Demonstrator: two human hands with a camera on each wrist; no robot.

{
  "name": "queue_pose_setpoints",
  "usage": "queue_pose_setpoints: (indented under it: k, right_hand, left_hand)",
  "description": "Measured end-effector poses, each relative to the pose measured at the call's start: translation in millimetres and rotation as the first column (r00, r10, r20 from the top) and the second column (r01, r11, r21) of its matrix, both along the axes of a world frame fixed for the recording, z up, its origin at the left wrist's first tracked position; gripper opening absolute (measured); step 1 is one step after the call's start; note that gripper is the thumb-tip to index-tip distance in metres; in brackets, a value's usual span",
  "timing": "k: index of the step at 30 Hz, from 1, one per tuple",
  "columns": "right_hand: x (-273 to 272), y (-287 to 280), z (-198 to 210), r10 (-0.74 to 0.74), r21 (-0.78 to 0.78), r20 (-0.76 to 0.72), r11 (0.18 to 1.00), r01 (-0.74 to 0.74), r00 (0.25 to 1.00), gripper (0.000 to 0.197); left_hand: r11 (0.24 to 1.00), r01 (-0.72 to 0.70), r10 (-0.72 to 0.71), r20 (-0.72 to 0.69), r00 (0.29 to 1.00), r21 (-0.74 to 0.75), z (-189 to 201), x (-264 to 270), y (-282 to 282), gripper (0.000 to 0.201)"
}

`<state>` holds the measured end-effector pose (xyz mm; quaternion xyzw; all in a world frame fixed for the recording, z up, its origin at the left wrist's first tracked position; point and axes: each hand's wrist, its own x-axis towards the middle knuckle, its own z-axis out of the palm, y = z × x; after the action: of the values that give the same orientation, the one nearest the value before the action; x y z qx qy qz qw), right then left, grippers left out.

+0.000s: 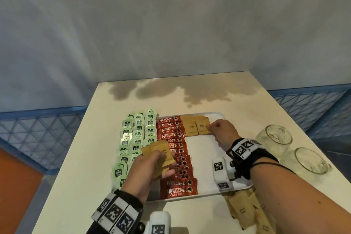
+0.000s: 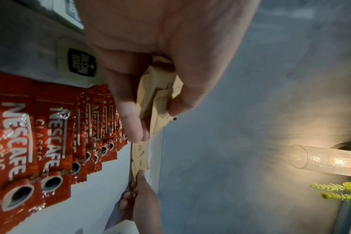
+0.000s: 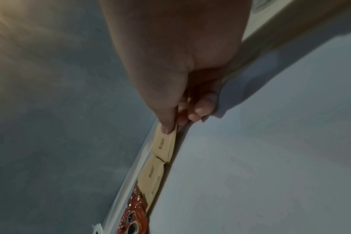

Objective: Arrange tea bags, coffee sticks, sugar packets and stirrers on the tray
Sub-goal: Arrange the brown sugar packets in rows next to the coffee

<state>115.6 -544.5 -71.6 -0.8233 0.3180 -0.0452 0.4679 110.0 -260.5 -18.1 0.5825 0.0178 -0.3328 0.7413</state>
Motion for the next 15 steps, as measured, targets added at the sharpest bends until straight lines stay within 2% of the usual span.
queue_pose_setpoints:
  k: [6, 9, 12, 15]
  right_hand:
    - [3.6, 2.1, 2.7, -0.034, -0.112, -0.064, 0.993, 0.027, 0.997, 0.035]
    - [-0.7, 2.1, 2.7, -0.124, 0.039, 0.031, 0.992, 0.123, 0.992, 0.031]
    - [-14.0, 15.7, 9.0, -0.210, 0.225, 0.130, 0.958, 0.177, 0.969, 0.029]
    - [-40.3, 48.8, 29.2, -0.174, 0.348, 0.245, 0.934, 0.081, 0.954, 0.020]
  left_hand:
    - [0.990, -0.063, 0.046, -0.136, 0.990, -0.129, -0.2, 2.8, 0.6, 0.024]
    - [0.977, -0.104, 0.063, -0.215, 0.975, -0.186, 4.3, 0.8, -0.3, 0.026]
    - [0.984, -0.101, 0.071, -0.193, 0.979, -0.150, 9.3, -4.8, 0.2, 0.020]
    - [0.993, -0.079, 0.067, -0.126, 0.990, -0.090, 10.8, -10.0, -1.8, 0.020]
